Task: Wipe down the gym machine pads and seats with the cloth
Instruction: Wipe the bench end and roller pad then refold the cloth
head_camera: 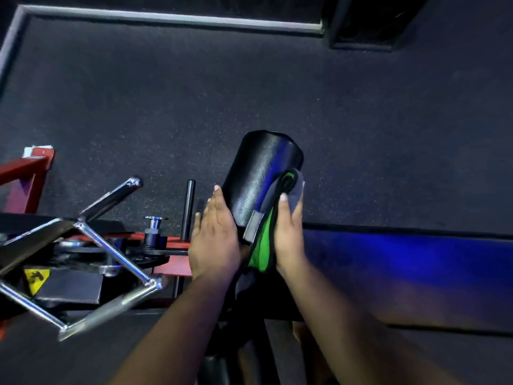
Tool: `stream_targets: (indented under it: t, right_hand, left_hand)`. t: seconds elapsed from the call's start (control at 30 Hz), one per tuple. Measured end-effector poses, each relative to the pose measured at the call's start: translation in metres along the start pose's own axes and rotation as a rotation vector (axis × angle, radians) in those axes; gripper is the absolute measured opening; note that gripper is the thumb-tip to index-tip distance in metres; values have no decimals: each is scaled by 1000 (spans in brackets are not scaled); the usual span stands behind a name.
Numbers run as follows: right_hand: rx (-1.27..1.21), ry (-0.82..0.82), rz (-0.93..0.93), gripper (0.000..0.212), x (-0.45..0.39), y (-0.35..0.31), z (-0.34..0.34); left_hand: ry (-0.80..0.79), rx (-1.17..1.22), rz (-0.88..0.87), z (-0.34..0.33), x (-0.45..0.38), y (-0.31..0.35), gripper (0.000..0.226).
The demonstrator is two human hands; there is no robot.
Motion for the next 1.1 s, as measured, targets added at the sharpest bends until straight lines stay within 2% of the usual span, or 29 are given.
stream_targets:
  t: [0.1, 0.17, 0.2, 0.23, 0.27, 0.33, 0.37, 0.4, 0.47, 0.57, 0.6, 0.67, 0.77, 0.87, 0.9, 1.03, 1.1]
  right_hand:
    - [-185, 98, -343, 70, -92, -2, 4]
    - [-137, 107, -420, 73, -126, -12, 8]
    - [-70, 113, -355, 73, -118, -19, 6]
    - [5, 103, -213, 71, -96, -23, 1]
    - [97, 81, -47, 69, -65, -26, -4]
    - [330, 17, 226, 72, 3, -26, -11]
    - [450, -14, 289, 72, 23, -25, -11]
    - [561, -32, 315, 71, 27, -24, -13]
    - [804, -72, 359, 67, -2, -47, -21]
    - [1140, -161, 428, 61, -68, -92, -51]
    - [1213, -192, 418, 60, -81, -102, -61]
    - [1306, -216, 447, 58, -85, -106, -71]
    - [1262, -241, 582, 55, -31, -83, -47]
    - [1193, -340, 565, 60, 22, -51, -18]
    - [1198, -357, 554, 61, 19, -51, -18]
    - [1325, -306, 579, 51, -51, -87, -61]
    - [1394, -290, 555, 49, -74, -100, -76]
  left_hand:
    - [-79, 27, -22, 3, 2, 2, 149]
    - [-63, 48, 11, 7, 2, 3, 154]
    - [-78, 50, 29, 6, 2, 2, 153]
    - [-84, 34, 35, 4, 2, 2, 150]
    - [-78, 18, 25, 5, 2, 1, 138]
    - [2, -33, -5, 4, 2, -1, 92]
    - [26, -38, -2, 4, 2, -1, 81]
    - [19, -30, -2, 0, -1, -1, 81]
    - [11, -31, -30, -4, 2, -1, 96]
    - [-32, -44, -60, -3, 1, 0, 148]
    - [-39, -33, -48, -1, 2, 0, 157]
    - [-27, 1, -35, 4, 1, 1, 160]
    - [-35, 13, -43, 6, 1, 3, 154]
    - [55, 58, -45, -2, -3, 0, 122]
    - [62, 68, -41, -2, -2, 0, 119]
    - [-63, 63, -38, 4, -1, 1, 157]
    - [-68, 60, -27, 7, -2, 3, 164]
Point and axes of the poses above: each hand's wrist, its own x-axis away from the middle knuckle, its own z-axis out of the back of the hand, y = z × x, the point moved 2 cm from there along -x, towards the middle knuckle
